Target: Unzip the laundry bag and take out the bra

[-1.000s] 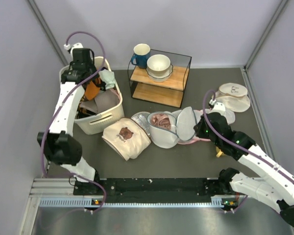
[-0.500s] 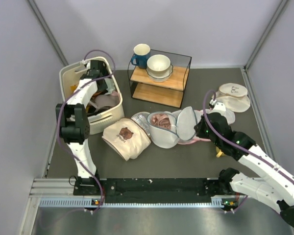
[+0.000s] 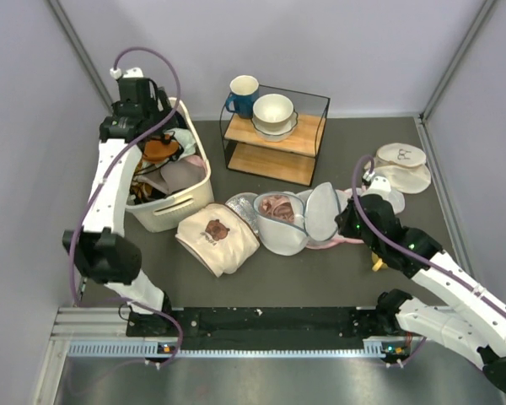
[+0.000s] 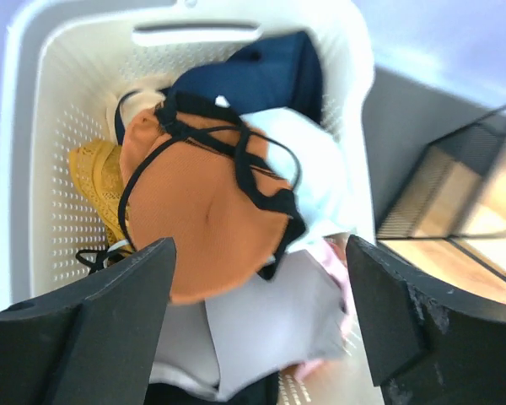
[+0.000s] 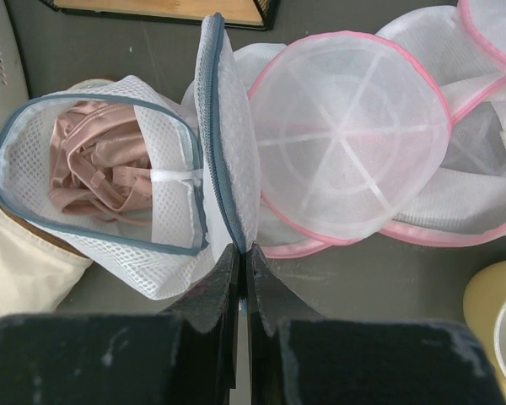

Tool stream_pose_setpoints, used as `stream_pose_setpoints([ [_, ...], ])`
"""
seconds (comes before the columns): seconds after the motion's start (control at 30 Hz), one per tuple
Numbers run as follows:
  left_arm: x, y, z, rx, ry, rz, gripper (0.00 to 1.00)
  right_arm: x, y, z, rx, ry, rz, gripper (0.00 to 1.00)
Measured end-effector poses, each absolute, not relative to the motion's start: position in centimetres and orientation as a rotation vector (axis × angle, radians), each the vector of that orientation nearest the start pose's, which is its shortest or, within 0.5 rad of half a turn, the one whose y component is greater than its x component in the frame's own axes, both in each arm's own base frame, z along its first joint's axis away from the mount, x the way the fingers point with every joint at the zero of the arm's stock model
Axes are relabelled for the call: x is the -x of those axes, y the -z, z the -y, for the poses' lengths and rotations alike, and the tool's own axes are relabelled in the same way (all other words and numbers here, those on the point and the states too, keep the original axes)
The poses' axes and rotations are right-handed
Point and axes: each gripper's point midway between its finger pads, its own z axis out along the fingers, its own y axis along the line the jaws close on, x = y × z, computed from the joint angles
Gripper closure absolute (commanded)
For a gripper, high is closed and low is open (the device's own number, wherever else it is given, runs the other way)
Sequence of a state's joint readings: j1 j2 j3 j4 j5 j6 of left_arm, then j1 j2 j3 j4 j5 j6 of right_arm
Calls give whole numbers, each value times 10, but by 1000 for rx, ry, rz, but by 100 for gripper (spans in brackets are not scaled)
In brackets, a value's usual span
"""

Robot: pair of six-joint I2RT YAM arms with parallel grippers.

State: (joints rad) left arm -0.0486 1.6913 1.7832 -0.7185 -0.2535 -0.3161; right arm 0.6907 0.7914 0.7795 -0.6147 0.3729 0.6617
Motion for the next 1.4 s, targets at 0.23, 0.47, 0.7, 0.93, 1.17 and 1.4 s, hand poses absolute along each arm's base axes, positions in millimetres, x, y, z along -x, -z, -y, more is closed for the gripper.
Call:
stream_pose_setpoints([
  [0.23,-398,-381,56,232,64,-1980,9,-226,-188,-135,-169,-372,-2161,100],
  [0.47,-340,-343,175,-88,337,-2126,20,-226,-189,-135,-164,-371,-2159,100],
  [0.7,-295,-254,285,-392,430,-2357,21,-226,-189,-135,-164,-372,-2159,100],
  [0.93,-290,-181,316,-495,298,-2508,20,-225,-193,-134,-167,-385,-2144,100],
  [1.17,-295,-151,323,-518,229,-2572,19,-225,-193,-134,-168,-387,-2142,100],
  [1.4,-300,-112,324,-521,133,-2627,100,-225,-193,-134,-169,-387,-2142,100],
])
